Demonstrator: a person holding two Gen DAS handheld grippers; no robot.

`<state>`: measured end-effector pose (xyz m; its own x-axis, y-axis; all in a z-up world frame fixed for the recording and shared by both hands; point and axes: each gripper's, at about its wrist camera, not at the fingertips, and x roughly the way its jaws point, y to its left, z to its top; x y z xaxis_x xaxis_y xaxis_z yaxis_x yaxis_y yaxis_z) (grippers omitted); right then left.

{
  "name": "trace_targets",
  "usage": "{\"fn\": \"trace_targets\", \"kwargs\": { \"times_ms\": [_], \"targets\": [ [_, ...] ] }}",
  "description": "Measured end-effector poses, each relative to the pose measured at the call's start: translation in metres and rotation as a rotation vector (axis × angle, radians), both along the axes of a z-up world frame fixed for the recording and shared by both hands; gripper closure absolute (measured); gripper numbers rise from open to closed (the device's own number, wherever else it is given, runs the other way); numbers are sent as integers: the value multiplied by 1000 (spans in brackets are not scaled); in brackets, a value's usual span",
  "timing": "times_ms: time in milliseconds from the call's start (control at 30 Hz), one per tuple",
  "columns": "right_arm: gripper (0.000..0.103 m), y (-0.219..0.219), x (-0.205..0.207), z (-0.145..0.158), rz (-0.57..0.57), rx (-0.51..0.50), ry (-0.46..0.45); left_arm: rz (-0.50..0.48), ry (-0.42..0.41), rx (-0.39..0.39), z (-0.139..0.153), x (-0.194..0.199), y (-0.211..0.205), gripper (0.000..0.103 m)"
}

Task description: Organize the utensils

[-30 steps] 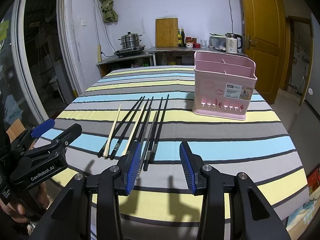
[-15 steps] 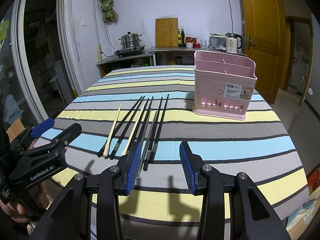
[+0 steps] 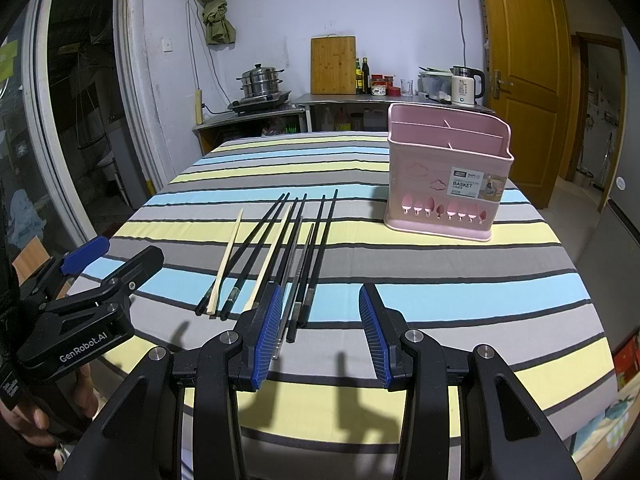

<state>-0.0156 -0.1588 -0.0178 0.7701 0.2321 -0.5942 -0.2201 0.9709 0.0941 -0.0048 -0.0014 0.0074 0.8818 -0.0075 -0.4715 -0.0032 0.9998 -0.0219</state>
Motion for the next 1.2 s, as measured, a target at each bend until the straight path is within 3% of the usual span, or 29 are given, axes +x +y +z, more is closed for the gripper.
{"fn": "trace_targets", "kwargs": {
  "times_ms": [1200],
  "targets": [
    [61,3,0,0,1,0,3,-6,16,-2,-4,8,-6,12]
  ]
}}
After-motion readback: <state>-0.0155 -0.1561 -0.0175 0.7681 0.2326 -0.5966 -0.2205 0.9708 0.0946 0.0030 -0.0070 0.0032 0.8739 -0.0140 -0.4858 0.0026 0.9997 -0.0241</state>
